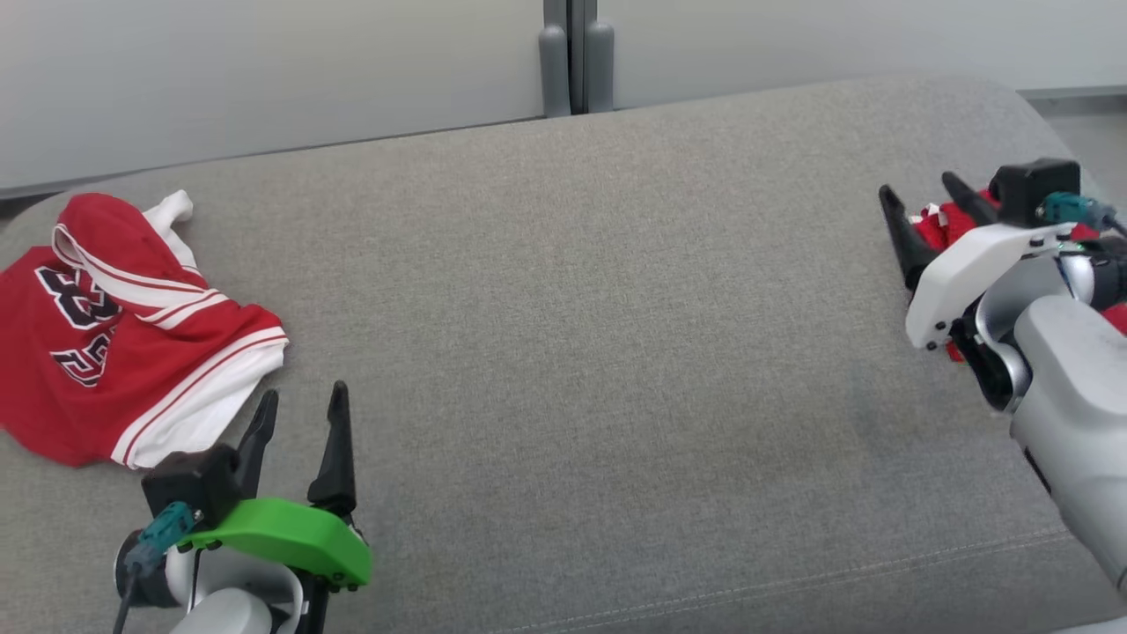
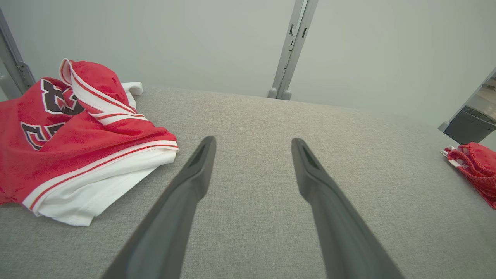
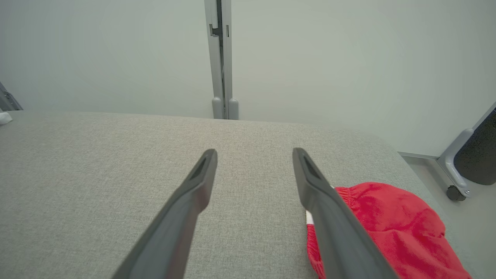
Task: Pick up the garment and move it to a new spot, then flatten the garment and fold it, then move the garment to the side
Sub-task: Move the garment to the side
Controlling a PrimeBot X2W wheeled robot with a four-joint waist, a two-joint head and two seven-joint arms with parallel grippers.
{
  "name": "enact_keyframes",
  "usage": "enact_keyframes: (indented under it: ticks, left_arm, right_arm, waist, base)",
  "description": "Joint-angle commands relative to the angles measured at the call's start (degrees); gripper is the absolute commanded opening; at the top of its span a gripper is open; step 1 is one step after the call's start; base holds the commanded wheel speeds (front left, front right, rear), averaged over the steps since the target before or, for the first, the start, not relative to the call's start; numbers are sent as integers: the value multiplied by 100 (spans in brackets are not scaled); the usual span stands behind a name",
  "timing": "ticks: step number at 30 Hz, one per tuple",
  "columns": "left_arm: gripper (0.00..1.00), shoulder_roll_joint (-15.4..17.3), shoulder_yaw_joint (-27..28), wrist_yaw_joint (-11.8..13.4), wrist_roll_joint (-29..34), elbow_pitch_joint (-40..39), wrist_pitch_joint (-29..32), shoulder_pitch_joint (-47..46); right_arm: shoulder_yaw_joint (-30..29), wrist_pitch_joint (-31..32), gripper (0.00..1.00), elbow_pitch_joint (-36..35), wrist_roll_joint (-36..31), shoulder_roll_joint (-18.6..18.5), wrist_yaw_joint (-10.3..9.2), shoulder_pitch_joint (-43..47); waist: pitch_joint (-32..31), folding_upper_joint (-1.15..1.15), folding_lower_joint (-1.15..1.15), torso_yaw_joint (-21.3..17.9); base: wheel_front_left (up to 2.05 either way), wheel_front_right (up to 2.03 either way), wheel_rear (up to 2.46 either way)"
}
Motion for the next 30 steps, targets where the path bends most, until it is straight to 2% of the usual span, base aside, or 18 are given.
enact_keyframes:
  ticks: [1,8,13,17,21,30]
  left_arm:
    - [100,89,97,-29,-31,48,-45,169]
    - [100,279,374,-147,-140,130,-75,557]
    - [100,364,565,-207,-157,171,-89,802]
    - [100,336,727,-216,-125,121,-89,999]
    - [100,239,939,-227,26,-18,-92,1255]
    - [100,141,1092,-245,207,-194,-90,1582]
  right_arm:
    - [-17,-61,100,-79,32,68,-8,201]
    - [-219,-218,100,-438,-153,428,-7,736]
    - [-675,-272,100,-789,-435,767,-7,1215]
    - [-1053,-216,100,-1125,-674,1004,-7,1595]
    - [-1522,15,100,-1667,-837,1417,-7,2190]
    - [-2056,526,100,-2805,-1430,1807,-6,3185]
  waist:
    - [-285,0,0,153]
    - [-426,0,0,195]
    - [-523,0,0,253]
    - [-581,0,0,281]
    - [-637,0,0,318]
    - [-683,0,0,373]
  base:
    - [0,0,0]
    - [0,0,0]
    - [0,0,0]
    - [0,0,0]
    - [0,0,0]
    - [0,0,0]
